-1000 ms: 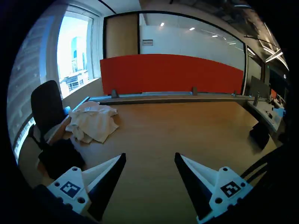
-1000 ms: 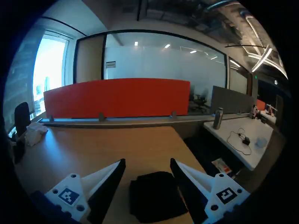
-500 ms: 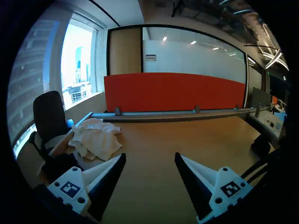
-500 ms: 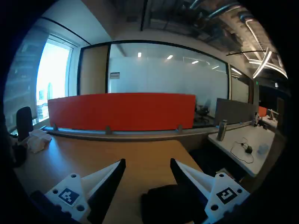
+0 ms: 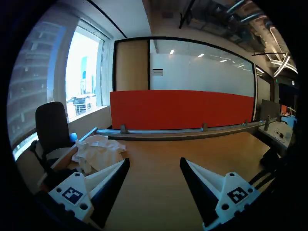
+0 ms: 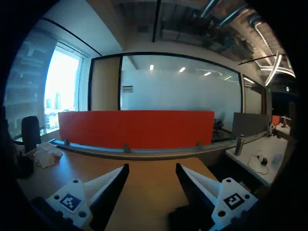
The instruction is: Fold towel
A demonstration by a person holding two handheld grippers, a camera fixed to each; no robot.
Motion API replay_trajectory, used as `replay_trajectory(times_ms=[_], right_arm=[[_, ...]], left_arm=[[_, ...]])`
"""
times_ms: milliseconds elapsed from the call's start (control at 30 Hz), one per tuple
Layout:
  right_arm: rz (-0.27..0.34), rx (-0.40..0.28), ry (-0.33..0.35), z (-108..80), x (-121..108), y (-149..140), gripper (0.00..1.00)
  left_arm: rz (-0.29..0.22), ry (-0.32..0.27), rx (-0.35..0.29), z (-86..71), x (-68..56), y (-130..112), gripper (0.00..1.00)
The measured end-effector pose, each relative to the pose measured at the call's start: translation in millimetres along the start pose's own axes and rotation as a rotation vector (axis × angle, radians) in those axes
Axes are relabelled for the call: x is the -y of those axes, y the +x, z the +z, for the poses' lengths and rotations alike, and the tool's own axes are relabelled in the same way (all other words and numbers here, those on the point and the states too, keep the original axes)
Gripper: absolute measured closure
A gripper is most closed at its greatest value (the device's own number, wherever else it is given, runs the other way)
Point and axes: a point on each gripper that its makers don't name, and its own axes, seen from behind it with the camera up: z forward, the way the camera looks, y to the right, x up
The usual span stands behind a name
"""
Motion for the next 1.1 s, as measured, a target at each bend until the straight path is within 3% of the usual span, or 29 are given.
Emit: replay_trajectory(times_ms=[267, 600, 1100], right_arm=[[0.0, -0.017, 0.039, 7.0, 50.0, 8.0, 0.06], [0.002, -0.038, 0.064, 13.6, 95.0, 14.9, 0.06], [0.03, -0.026, 0.069, 16.9, 122.3, 13.8, 0.06]], left_arm=[[-0.029, -0.002, -0.039, 2.0, 3.9, 13.0, 0.03], [-0.037, -0.007, -0.067, 3.8, 9.1, 22.7, 0.03], [-0.027, -0.024, -0.095, 7.3, 4.9, 28.4, 0.03]])
